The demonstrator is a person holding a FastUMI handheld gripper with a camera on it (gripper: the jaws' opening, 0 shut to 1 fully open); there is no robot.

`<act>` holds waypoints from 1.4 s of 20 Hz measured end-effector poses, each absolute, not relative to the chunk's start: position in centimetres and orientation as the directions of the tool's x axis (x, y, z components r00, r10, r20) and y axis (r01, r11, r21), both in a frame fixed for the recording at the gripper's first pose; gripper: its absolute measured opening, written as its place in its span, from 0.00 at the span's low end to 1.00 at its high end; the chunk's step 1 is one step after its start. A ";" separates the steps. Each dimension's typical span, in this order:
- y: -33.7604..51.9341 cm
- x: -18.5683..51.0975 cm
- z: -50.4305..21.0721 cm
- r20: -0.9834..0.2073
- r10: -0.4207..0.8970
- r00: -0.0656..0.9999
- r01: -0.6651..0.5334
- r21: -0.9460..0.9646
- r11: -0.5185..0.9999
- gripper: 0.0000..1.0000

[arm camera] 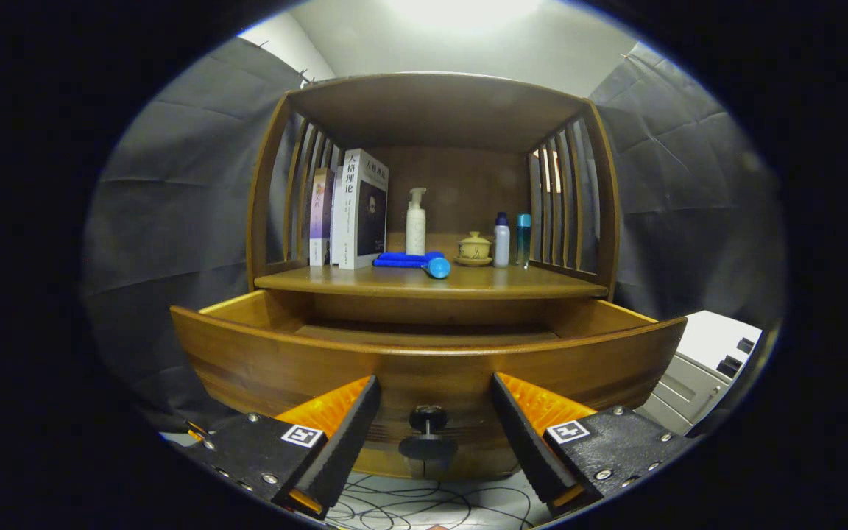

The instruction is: Pull open the drawer, take out the items inside it, and place them on the countertop above the cabinet.

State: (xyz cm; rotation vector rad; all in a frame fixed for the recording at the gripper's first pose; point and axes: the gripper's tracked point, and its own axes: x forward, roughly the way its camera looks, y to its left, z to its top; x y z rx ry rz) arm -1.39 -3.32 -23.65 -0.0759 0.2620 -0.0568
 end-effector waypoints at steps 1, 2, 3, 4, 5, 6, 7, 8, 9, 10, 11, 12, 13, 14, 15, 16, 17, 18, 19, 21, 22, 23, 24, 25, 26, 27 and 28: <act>-3.5 -0.5 -24.3 -0.263 -0.068 0.962 0.049 -0.076 0.996 0.95; -3.5 0.3 -24.1 -0.258 -0.067 0.964 0.050 -0.071 0.996 0.95; -3.5 0.9 -24.3 -0.260 -0.069 0.963 0.052 -0.071 0.996 0.95; -3.5 1.6 -24.4 -0.256 -0.071 0.964 0.054 -0.075 0.996 0.95; -3.6 2.2 -24.4 -0.254 -0.071 0.965 0.053 -0.078 0.996 0.95; -3.6 2.6 -24.6 -0.253 -0.071 0.965 0.052 -0.080 0.995 0.95; -3.7 3.3 -24.7 -0.250 -0.070 0.966 0.051 -0.081 0.995 0.95; -3.7 4.0 -24.8 -0.249 -0.068 0.966 0.050 -0.079 0.996 0.95; -3.8 4.5 -24.9 -0.247 -0.067 0.967 0.048 -0.079 0.996 0.95; -3.8 5.2 -25.1 -0.245 -0.065 0.967 0.046 -0.081 0.996 0.95; -3.8 5.5 -25.2 -0.247 -0.064 0.967 0.043 -0.087 0.995 0.95; -3.9 6.0 -25.3 -0.247 -0.063 0.967 0.040 -0.097 0.995 0.95; -4.0 6.6 -25.5 -0.249 -0.062 0.967 0.036 -0.108 0.994 0.95; -4.1 7.2 -25.6 -0.250 -0.061 0.966 0.032 -0.118 0.993 0.95; -4.1 7.7 -25.8 -0.249 -0.060 0.967 0.030 -0.122 0.992 0.95; -4.2 8.1 -25.8 -0.247 -0.059 0.967 0.029 -0.120 0.992 0.95; -4.1 7.9 -25.7 -0.244 -0.057 0.968 0.029 -0.116 0.993 0.95; -4.0 8.0 -25.6 -0.243 -0.058 0.968 0.031 -0.112 0.993 0.95; -4.1 8.1 -25.8 -0.245 -0.058 0.968 0.031 -0.111 0.993 0.95; -4.2 8.2 -25.7 -0.246 -0.057 0.967 0.028 -0.120 0.992 0.95; -4.1 8.3 -25.6 -0.246 -0.057 0.968 0.029 -0.117 0.993 0.95; -4.1 8.4 -25.7 -0.246 -0.057 0.967 0.030 -0.114 0.993 0.95; -4.1 8.4 -25.7 -0.248 -0.057 0.967 0.030 -0.114 0.993 0.95; -4.2 8.4 -25.7 -0.247 -0.057 0.967 0.029 -0.115 0.993 0.95; -4.2 8.4 -25.7 -0.250 -0.057 0.967 0.028 -0.118 0.993 0.95; -4.4 8.5 -25.7 -0.243 -0.063 0.968 0.035 -0.119 0.992 0.95; -4.3 8.6 -25.8 -0.246 -0.067 0.967 0.041 -0.111 0.993 0.95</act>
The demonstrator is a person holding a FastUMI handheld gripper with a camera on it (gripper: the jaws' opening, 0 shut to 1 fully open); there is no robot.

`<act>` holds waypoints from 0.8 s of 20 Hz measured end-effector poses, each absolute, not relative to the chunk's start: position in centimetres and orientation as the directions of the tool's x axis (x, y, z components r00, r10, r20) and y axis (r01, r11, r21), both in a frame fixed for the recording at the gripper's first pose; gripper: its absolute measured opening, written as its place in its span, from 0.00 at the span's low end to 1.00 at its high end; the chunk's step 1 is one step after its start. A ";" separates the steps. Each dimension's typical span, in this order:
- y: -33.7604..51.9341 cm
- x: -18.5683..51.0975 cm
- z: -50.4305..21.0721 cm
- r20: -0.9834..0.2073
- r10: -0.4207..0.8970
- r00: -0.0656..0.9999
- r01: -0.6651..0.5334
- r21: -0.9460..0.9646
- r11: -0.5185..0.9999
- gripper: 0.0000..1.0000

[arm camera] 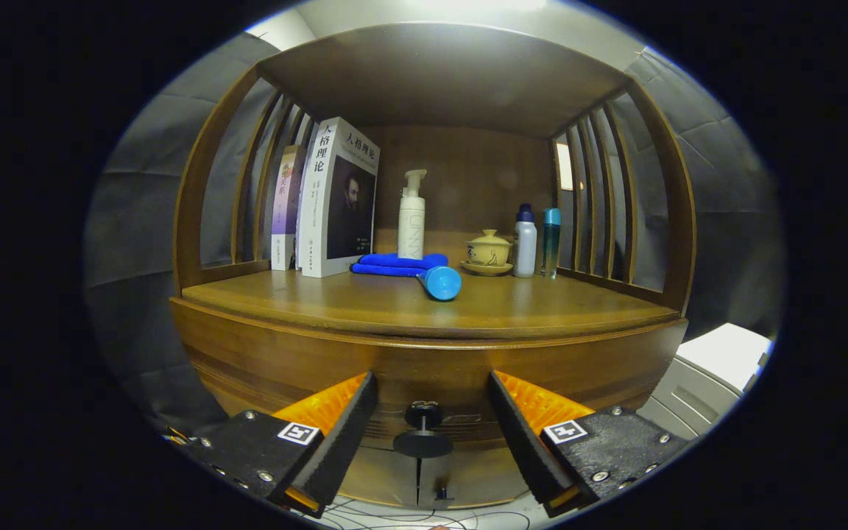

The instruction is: Pull open the drawer, take out the items inside it, and place them on the countertop above the cabinet.

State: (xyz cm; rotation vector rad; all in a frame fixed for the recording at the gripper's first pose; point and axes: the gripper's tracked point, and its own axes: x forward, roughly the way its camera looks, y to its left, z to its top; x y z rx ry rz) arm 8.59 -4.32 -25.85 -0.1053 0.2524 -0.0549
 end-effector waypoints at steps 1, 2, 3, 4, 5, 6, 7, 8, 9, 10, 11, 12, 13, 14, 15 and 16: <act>-4.3 8.4 -25.6 -0.246 -0.071 0.967 0.046 -0.107 0.993 0.95; -4.4 8.3 -25.6 -0.242 -0.071 0.968 0.046 -0.110 0.993 0.95; -4.4 8.5 -25.6 -0.239 -0.070 0.968 0.044 -0.111 0.993 0.95; -4.3 8.5 -25.6 -0.237 -0.067 0.969 0.041 -0.114 0.993 0.95; -4.3 8.4 -25.7 -0.245 -0.060 0.968 0.032 -0.117 0.993 0.95; -3.9 8.1 -25.2 -0.247 -0.028 0.969 0.000 -0.112 0.994 0.95; -3.7 7.8 -24.4 -0.236 -0.004 0.972 -0.024 -0.116 0.993 0.95; -3.9 7.3 -23.2 -0.222 0.001 0.975 -0.031 -0.130 0.991 0.95; -3.9 7.2 -21.7 -0.217 0.010 0.976 -0.042 -0.141 0.989 0.95; -3.8 7.2 -20.2 -0.212 0.019 0.977 -0.051 -0.145 0.988 0.95; -3.9 7.4 -18.8 -0.206 0.028 0.978 -0.059 -0.144 0.988 0.95; -4.0 7.2 -17.0 -0.198 0.035 0.980 -0.064 -0.144 0.987 0.95; -4.1 6.7 -15.2 -0.185 0.036 0.982 -0.063 -0.140 0.988 0.95; -4.2 6.5 -13.2 -0.165 0.038 0.986 -0.060 -0.129 0.990 0.95; -4.1 6.5 -11.1 -0.141 0.045 0.989 -0.061 -0.114 0.992 0.95; -4.1 6.5 -9.3 -0.127 0.051 0.991 -0.064 -0.102 0.993 0.95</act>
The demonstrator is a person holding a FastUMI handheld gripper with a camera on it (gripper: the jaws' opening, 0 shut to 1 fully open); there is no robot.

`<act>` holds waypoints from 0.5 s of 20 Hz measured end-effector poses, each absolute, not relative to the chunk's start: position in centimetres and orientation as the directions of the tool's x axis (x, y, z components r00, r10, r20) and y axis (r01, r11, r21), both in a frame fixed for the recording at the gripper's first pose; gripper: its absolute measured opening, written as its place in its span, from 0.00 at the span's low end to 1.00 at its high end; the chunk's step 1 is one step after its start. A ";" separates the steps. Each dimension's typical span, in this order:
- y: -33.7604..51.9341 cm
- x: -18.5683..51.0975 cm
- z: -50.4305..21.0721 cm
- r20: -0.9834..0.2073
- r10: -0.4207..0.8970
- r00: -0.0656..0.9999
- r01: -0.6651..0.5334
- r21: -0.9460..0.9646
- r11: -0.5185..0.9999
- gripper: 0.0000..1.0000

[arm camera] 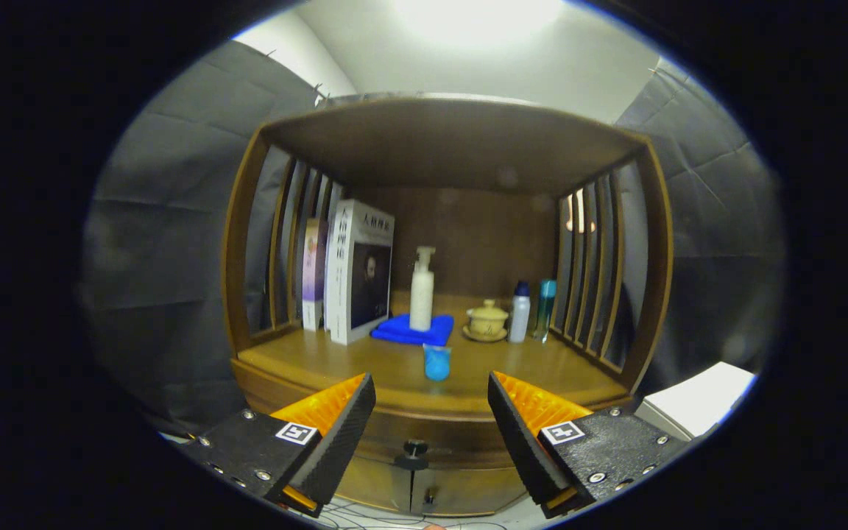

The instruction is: Pull open the drawer, take out the items inside it, and place them on the countertop above the cabinet.

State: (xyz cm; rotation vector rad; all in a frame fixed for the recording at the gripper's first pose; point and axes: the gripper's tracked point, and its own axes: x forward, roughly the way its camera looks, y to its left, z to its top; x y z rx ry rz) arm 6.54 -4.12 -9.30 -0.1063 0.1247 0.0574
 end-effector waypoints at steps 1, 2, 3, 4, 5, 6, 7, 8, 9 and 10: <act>-4.5 6.5 -7.8 -0.119 0.045 0.992 -0.057 -0.097 0.994 0.95; -4.8 6.2 -6.5 -0.119 0.041 0.992 -0.053 -0.094 0.994 0.95; -5.1 6.3 -5.5 -0.119 0.043 0.992 -0.055 -0.095 0.994 0.95; -5.0 6.0 -4.4 -0.119 0.053 0.991 -0.066 -0.107 0.992 0.95; -5.0 5.4 -3.4 -0.122 0.053 0.991 -0.069 -0.129 0.989 0.95; -5.5 4.7 -2.6 -0.127 0.034 0.991 -0.053 -0.151 0.987 0.95; -5.7 4.1 -2.0 -0.130 0.017 0.991 -0.039 -0.163 0.986 0.95; -5.6 3.4 -1.3 -0.127 0.011 0.992 -0.031 -0.161 0.986 0.95; -5.0 2.7 -0.8 -0.122 0.014 0.992 -0.032 -0.149 0.988 0.95; -4.7 1.9 -0.4 -0.116 0.017 0.993 -0.032 -0.128 0.991 0.95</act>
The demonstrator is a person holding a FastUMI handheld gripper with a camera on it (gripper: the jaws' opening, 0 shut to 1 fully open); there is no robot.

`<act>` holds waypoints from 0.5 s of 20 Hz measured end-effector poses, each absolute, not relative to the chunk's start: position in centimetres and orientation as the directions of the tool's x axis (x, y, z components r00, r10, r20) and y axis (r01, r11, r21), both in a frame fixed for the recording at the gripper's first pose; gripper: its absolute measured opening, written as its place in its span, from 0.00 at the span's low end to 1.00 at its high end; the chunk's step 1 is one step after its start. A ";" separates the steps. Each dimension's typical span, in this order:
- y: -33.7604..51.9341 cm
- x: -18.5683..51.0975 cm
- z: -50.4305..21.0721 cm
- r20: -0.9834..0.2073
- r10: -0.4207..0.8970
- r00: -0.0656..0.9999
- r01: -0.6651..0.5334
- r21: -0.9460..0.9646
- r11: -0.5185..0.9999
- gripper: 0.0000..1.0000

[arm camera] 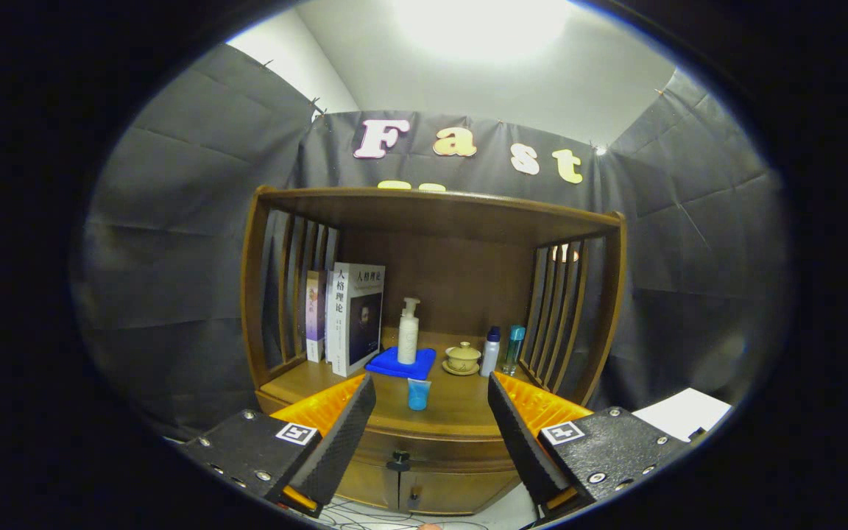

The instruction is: Pull open the drawer, take out the items inside it, and place them on the countertop above the cabinet.

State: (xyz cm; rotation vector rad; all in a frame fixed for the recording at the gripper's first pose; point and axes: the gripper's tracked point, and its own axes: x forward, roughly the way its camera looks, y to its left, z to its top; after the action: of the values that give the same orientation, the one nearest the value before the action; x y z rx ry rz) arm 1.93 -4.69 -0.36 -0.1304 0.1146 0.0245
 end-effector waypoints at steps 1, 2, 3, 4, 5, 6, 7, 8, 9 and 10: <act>-4.6 1.2 -0.1 -0.114 0.015 0.993 -0.027 -0.105 0.994 0.95; -4.6 0.5 0.2 -0.116 0.005 0.993 -0.015 -0.082 0.997 0.95; -4.3 -0.1 0.5 -0.116 0.010 0.993 -0.017 -0.058 0.998 0.95; -3.9 -0.6 0.8 -0.115 0.019 0.993 -0.023 -0.041 0.999 0.95; -3.9 -1.1 1.0 -0.114 0.015 0.993 -0.019 -0.032 0.999 0.95; -4.1 -1.4 1.2 -0.109 0.009 0.994 -0.012 -0.028 1.000 0.95; -4.1 -1.7 1.3 -0.108 0.006 0.994 -0.009 -0.024 1.000 0.95; -4.2 -1.9 1.6 -0.101 -0.002 0.995 0.001 -0.015 1.000 0.95; -4.1 -2.1 1.9 -0.090 -0.010 0.996 0.010 0.000 1.000 0.95; -3.7 -2.1 2.2 -0.079 -0.002 0.997 0.003 0.013 1.000 0.95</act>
State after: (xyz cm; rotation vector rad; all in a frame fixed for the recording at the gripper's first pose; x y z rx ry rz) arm -2.13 -3.75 2.15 0.0134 0.0788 -0.0024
